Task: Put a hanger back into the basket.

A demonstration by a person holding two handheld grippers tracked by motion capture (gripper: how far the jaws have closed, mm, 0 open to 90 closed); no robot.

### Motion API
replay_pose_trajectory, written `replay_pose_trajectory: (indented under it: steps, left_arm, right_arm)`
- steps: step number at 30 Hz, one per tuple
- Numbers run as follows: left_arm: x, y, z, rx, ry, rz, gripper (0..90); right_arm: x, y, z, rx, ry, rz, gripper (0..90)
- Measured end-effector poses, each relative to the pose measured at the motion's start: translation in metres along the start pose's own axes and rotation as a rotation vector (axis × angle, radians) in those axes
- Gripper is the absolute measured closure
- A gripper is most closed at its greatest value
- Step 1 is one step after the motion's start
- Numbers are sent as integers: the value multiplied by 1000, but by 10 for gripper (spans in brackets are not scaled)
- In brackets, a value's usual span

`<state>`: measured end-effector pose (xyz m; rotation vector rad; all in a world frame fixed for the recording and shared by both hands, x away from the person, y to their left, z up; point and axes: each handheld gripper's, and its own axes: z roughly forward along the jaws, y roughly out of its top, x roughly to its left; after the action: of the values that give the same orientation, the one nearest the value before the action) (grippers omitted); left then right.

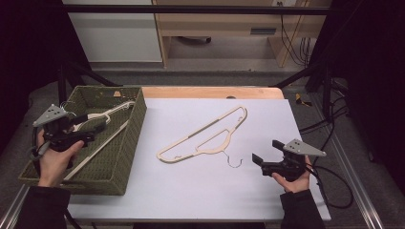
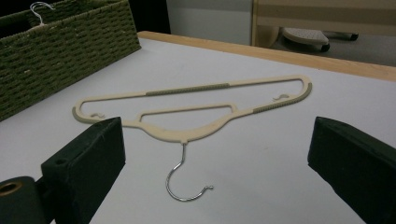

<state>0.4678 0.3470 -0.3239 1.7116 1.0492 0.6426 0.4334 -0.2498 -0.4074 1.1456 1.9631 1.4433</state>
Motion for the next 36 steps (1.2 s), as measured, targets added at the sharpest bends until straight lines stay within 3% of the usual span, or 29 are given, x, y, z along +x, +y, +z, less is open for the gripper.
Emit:
replay_pose_trajectory:
  steps: [10, 18, 23, 28, 36]
  left_arm:
    - [-61, -10, 19, -29, -115, 72, 91]
    - [-101, -20, 40, -30, -190, 86, 74]
    - [-123, -30, 56, -5, -239, 100, 75]
    - [-137, -41, 71, 27, -266, 106, 75]
    - [-143, -59, 82, 73, -275, 108, 77]
  right_arm:
    - [1, 1, 0, -4, 2, -4, 47]
    - [5, 5, 1, -9, 7, -6, 51]
    - [12, 7, 6, -3, 12, -12, 56]
    - [17, 11, 13, 10, 16, -18, 70]
    - [23, 10, 37, 82, 5, -11, 122]
